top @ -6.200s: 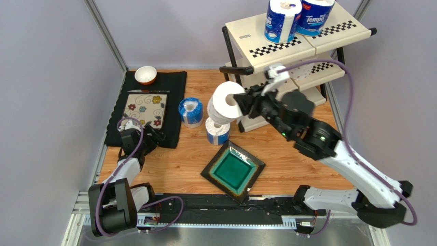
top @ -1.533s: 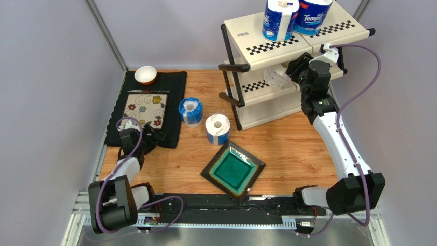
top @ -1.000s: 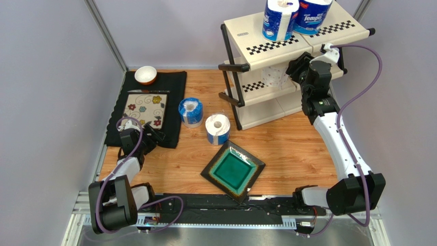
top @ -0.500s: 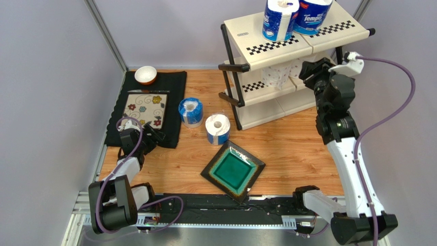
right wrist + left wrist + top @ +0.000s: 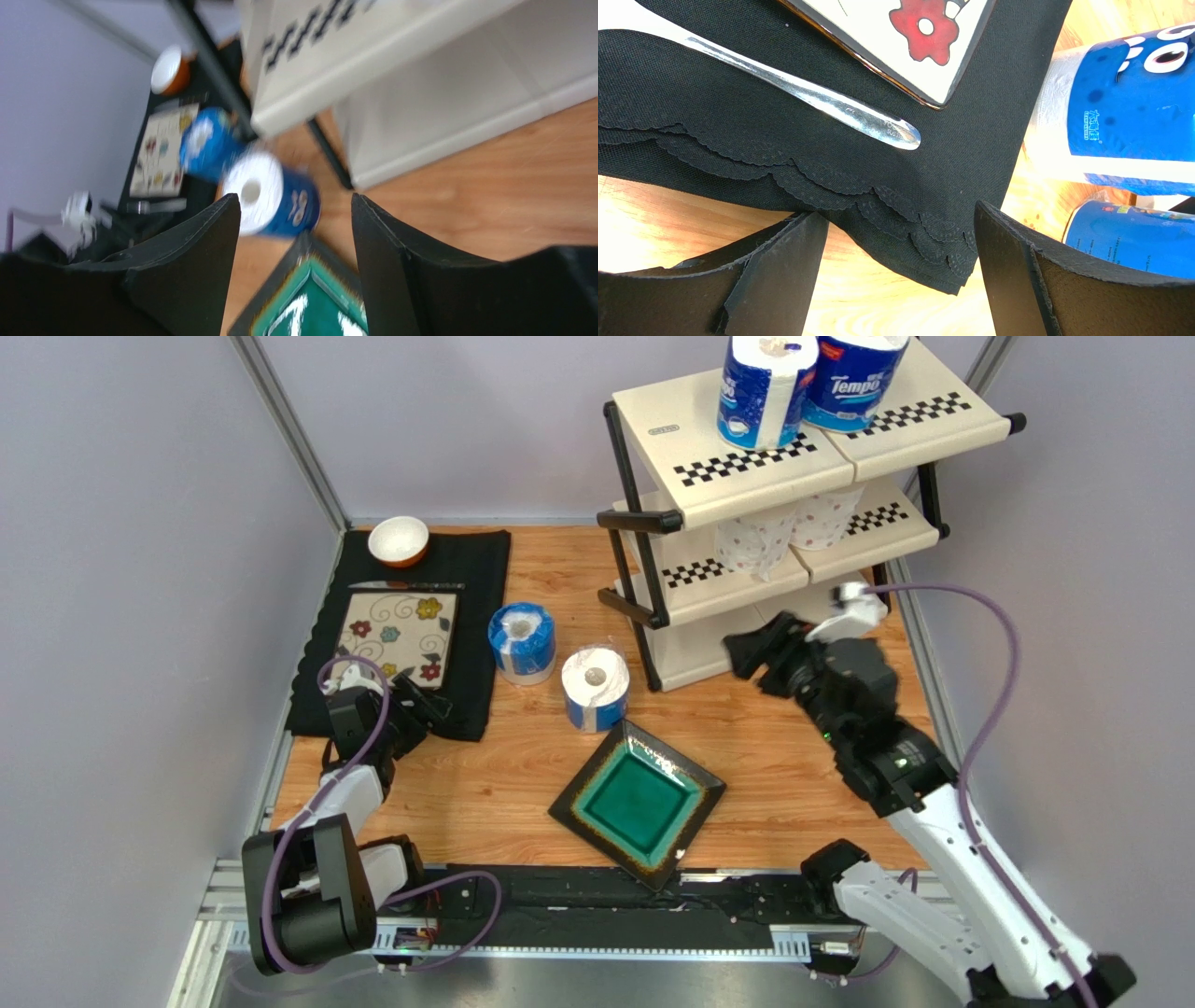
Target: Place and organize the paper towels onto the shelf
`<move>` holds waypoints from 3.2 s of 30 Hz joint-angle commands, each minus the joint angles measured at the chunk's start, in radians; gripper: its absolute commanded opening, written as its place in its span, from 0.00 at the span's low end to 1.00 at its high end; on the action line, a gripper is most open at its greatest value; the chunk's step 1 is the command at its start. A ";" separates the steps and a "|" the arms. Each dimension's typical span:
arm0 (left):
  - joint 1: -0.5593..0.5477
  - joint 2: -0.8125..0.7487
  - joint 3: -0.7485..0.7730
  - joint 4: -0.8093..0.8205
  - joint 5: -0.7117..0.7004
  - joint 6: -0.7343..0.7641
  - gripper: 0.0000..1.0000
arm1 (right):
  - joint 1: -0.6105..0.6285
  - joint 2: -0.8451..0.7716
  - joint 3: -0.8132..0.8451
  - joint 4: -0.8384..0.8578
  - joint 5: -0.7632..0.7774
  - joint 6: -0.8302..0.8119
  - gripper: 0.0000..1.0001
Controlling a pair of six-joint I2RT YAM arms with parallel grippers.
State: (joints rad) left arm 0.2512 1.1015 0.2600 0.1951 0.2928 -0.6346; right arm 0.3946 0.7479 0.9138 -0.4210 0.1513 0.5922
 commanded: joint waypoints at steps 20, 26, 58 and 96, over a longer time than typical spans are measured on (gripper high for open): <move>0.002 0.015 -0.045 -0.105 0.012 -0.013 0.86 | 0.581 0.600 0.063 0.202 0.396 0.212 0.72; 0.003 0.012 -0.045 -0.105 0.012 -0.014 0.86 | 0.579 0.717 0.135 0.212 0.470 0.227 0.72; 0.016 0.037 -0.048 -0.083 0.037 -0.023 0.85 | 0.527 1.015 0.304 0.064 0.585 0.291 0.68; 0.020 0.035 -0.050 -0.082 0.045 -0.027 0.85 | 0.520 0.957 0.234 0.131 0.510 0.267 0.31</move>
State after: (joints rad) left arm 0.2710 1.1126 0.2508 0.2230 0.3271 -0.6498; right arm 0.9333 1.7428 1.1873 -0.3305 0.7006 0.8410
